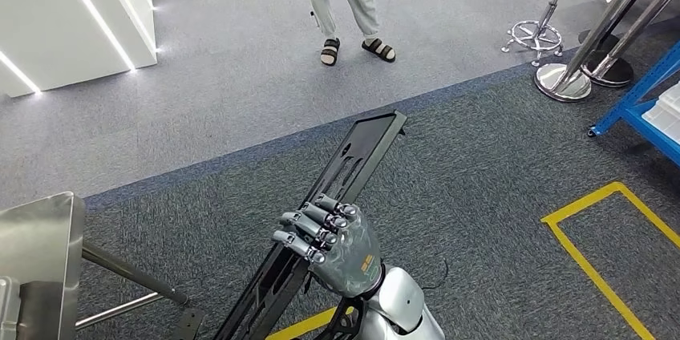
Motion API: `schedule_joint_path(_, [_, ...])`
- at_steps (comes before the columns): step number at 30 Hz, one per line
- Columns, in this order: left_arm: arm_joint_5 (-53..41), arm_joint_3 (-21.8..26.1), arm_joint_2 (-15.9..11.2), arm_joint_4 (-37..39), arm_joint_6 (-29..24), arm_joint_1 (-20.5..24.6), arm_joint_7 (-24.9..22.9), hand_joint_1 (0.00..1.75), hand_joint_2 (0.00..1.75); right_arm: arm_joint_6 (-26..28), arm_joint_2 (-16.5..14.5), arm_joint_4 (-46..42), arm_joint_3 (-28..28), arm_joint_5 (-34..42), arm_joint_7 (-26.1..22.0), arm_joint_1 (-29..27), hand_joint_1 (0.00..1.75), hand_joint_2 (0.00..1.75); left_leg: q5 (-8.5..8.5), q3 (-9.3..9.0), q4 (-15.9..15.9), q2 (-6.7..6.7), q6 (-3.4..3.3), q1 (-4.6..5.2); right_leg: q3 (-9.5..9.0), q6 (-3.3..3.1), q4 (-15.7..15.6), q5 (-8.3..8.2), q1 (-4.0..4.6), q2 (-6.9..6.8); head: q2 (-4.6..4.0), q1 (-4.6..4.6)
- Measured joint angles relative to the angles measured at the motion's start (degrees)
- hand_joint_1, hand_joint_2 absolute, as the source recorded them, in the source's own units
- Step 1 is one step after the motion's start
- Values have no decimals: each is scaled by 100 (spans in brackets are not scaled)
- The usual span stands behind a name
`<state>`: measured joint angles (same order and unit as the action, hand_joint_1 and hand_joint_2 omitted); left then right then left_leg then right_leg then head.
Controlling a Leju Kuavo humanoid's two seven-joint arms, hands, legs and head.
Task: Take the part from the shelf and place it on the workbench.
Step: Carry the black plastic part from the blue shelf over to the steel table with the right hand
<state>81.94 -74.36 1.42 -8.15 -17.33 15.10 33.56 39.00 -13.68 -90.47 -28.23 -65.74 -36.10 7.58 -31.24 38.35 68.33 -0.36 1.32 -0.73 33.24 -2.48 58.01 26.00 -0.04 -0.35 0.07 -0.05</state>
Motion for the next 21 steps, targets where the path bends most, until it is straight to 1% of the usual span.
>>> schedule_joint_path(1, [10, 0, -2, 1, -2, -9, -1, 0, 175, -1, -1, 0, 5, -26, 1, -4, 175, 175, -122, 163, 333, 1, 21, -4, 4, -7, 6, 3, 5, -5, 0, 0])
schedule_joint_path(2, [17, 0, -4, 1, -4, -22, -1, 0, 175, -1, -1, 0, 10, -44, 2, -7, 175, 175, -142, 251, 506, 1, 33, -5, 6, -10, 13, 6, 8, -14, 0, -1])
schedule_joint_path(3, [22, 0, -7, 1, -7, -32, -1, 0, 175, -1, -1, 0, 12, -56, 2, -9, 175, 175, -59, 237, 468, 5, 36, -5, 7, -10, 22, 13, 9, -25, 0, -1])
schedule_joint_path(4, [24, 0, -8, 2, -10, -36, 0, 0, 175, -1, -1, 0, 13, -62, 2, -11, 175, 175, 120, 101, 191, 22, 29, -5, 3, -5, 33, 22, 9, -40, 0, -1])
schedule_joint_path(5, [24, 0, -10, 2, -12, -35, 1, 0, 175, 0, -1, 0, 15, -66, 2, -11, 175, 175, 319, -104, -216, 70, 13, -3, -3, 6, 45, 36, 10, -60, 0, -1])
schedule_joint_path(6, [22, 0, -10, 2, -13, -26, 1, 0, 175, 0, -2, 0, 16, -68, 2, -12, 175, 175, 458, -290, -596, 128, -16, 14, -8, 24, 57, 51, 22, -77, 0, -1])
schedule_joint_path(7, [21, 0, -10, 1, -13, -16, 2, 0, 175, 0, -3, -1, 19, -68, 1, -12, 175, 175, 549, -431, -883, 165, -58, 29, -10, 48, 66, 62, 33, -95, 0, 0])
schedule_joint_path(8, [19, 0, -10, 1, -14, -9, 2, 0, 175, 1, -4, -1, 25, -68, 1, -14, 175, 175, 570, -492, -1020, 181, -99, 46, -10, 72, 71, 69, 44, -115, 1, 1])
schedule_joint_path(9, [18, 0, -11, 1, -15, -7, 2, 0, 175, 1, -7, -2, 32, -65, -1, -16, 175, 175, 562, -493, -1046, 157, -140, 63, -9, 96, 69, 70, 50, -136, 1, 1])
schedule_joint_path(11, [17, 0, -13, 2, -19, -13, 2, 0, 175, 1, -11, -5, 45, -56, -4, -20, 175, 175, 599, -505, -1090, 83, -211, 44, -19, 152, 79, 93, 46, -174, 1, 0])
schedule_joint_path(12, [12, 0, -13, 2, -19, -12, 2, 0, 175, 1, -13, -9, 51, -50, -5, -21, 175, 175, 621, -518, -1118, 53, -247, 30, 1, 180, 152, 158, 40, -156, 0, 0])
schedule_joint_path(13, [5, 0, -13, 2, -20, -8, 2, 0, 175, 0, -14, -14, 60, -46, -7, -24, 175, 175, 641, -529, -1146, 26, -281, 14, 73, 205, 330, 284, 34, -119, 0, 1])
schedule_joint_path(14, [-3, 0, -13, 2, -21, -6, 2, 0, 175, 0, -14, -17, 75, -42, -9, -30, 175, 175, 652, -532, -1157, 1, -304, 9, 204, 223, 624, 460, 19, -71, 0, 1])
schedule_joint_path(15, [-11, 0, -13, 2, -23, -6, 2, 0, 175, 0, -14, -18, 92, -38, -10, -38, 175, 175, 655, -524, -1158, -26, -319, 11, 380, 238, 990, 650, 8, -28, 0, 2])
schedule_joint_path(16, [-14, 0, -13, 2, -26, -9, 1, 0, 175, 0, -14, -17, 110, -36, -11, -49, 175, 175, 655, -513, -1154, -55, -325, 12, 557, 249, 1346, 796, -5, -7, 0, 2])
schedule_joint_path(17, [-16, 0, -14, 2, -28, -14, 1, 0, 175, 1, -14, -16, 127, -34, -13, -59, 175, 175, 654, -506, -1147, -84, -327, 14, 676, 259, 1574, 849, -18, 1, 0, 1])
schedule_joint_path(18, [-17, 0, -15, 2, -30, -17, 0, 0, 175, 1, -14, -15, 138, -33, -13, -67, 175, 175, 651, -502, -1137, -111, -325, 14, 697, 264, 1598, 785, -29, 5, 0, 1])
schedule_joint_path(19, [-18, 0, -15, 2, -31, -18, -1, 0, 175, 1, -14, -15, 145, -33, -14, -71, 175, 175, 646, -503, -1125, -140, -320, 13, 614, 263, 1407, 622, -40, 8, 0, 1])
schedule_joint_path(20, [-20, 0, -15, 2, -30, -18, -1, 0, 175, 1, -14, -15, 149, -32, -15, -73, 175, 175, 636, -508, -1109, -166, -307, 12, 440, 255, 1040, 402, -50, 16, 0, 1])
schedule_joint_path(21, [-25, 0, -14, 2, -29, -17, -1, 0, 175, 1, -14, -15, 150, -27, -16, -72, 175, 175, 622, -509, -1090, -188, -287, 19, 259, 244, 659, 241, -51, 32, 0, 1])
